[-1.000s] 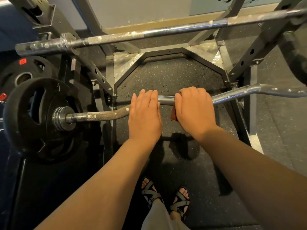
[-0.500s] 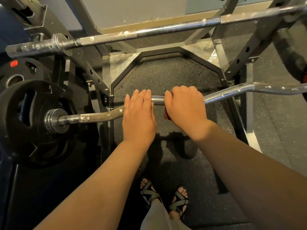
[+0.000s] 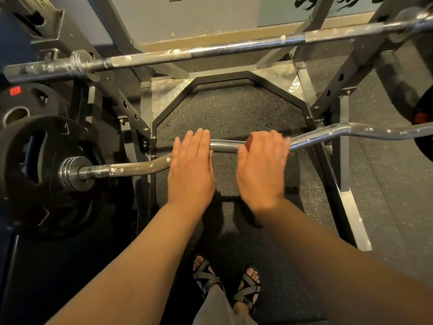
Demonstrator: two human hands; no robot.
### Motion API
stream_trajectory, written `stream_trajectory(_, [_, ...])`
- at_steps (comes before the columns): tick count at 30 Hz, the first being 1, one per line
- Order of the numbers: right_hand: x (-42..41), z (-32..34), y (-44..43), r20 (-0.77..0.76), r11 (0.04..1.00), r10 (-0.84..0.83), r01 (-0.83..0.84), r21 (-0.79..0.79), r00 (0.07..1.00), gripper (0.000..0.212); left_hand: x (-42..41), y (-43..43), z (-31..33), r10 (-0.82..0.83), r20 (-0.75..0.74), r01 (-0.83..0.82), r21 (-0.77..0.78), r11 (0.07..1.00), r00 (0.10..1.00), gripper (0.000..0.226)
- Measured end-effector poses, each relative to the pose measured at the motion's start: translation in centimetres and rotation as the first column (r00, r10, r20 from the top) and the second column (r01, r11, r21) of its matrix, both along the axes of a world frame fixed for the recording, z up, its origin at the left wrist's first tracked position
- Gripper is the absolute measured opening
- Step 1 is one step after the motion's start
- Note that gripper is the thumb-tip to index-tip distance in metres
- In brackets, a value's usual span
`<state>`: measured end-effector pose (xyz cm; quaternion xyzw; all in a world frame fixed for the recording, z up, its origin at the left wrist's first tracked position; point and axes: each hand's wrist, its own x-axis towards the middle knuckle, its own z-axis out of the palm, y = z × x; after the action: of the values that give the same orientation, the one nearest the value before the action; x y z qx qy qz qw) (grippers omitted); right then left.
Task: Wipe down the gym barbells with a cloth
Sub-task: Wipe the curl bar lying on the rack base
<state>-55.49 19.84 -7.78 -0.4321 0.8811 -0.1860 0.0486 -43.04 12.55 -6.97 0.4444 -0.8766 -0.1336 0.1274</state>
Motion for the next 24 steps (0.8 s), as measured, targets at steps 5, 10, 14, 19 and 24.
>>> stream_trajectory(5, [-0.1, 0.6, -0.9, -0.058, 0.955, 0.295, -0.296, -0.018, 0.954, 0.039, 0.7, -0.2, 0.1, 0.008, 0.015, -0.008, 0.002, 1.000, 1.000, 0.052])
stream_trajectory(10, [-2.9, 0.4, 1.1, -0.079, 0.989, 0.114, -0.105, 0.103, 0.990, 0.043, 1.7, -0.4, 0.2, 0.099, 0.006, -0.099, 0.009, 0.995, 0.995, 0.047])
stream_trajectory(14, [1.4, 0.0, -1.0, -0.064, 0.999, 0.034, -0.035, -0.015, 0.997, 0.043, 2.0, -0.2, 0.2, 0.104, -0.001, -0.104, 0.003, 0.995, 0.995, 0.048])
stream_trajectory(19, [3.1, 0.3, -3.0, -0.088, 0.929, 0.368, -0.371, -0.011, 0.925, 0.052, 1.9, -0.3, -0.3, 0.099, 0.013, -0.099, -0.009, 0.995, 0.995, 0.052])
stream_trajectory(24, [0.0, 0.6, -1.2, -0.105, 0.965, 0.260, -0.256, 0.050, 0.960, 0.047, 1.9, -0.3, -0.5, 0.114, -0.019, -0.114, -0.009, 0.993, 0.993, 0.051])
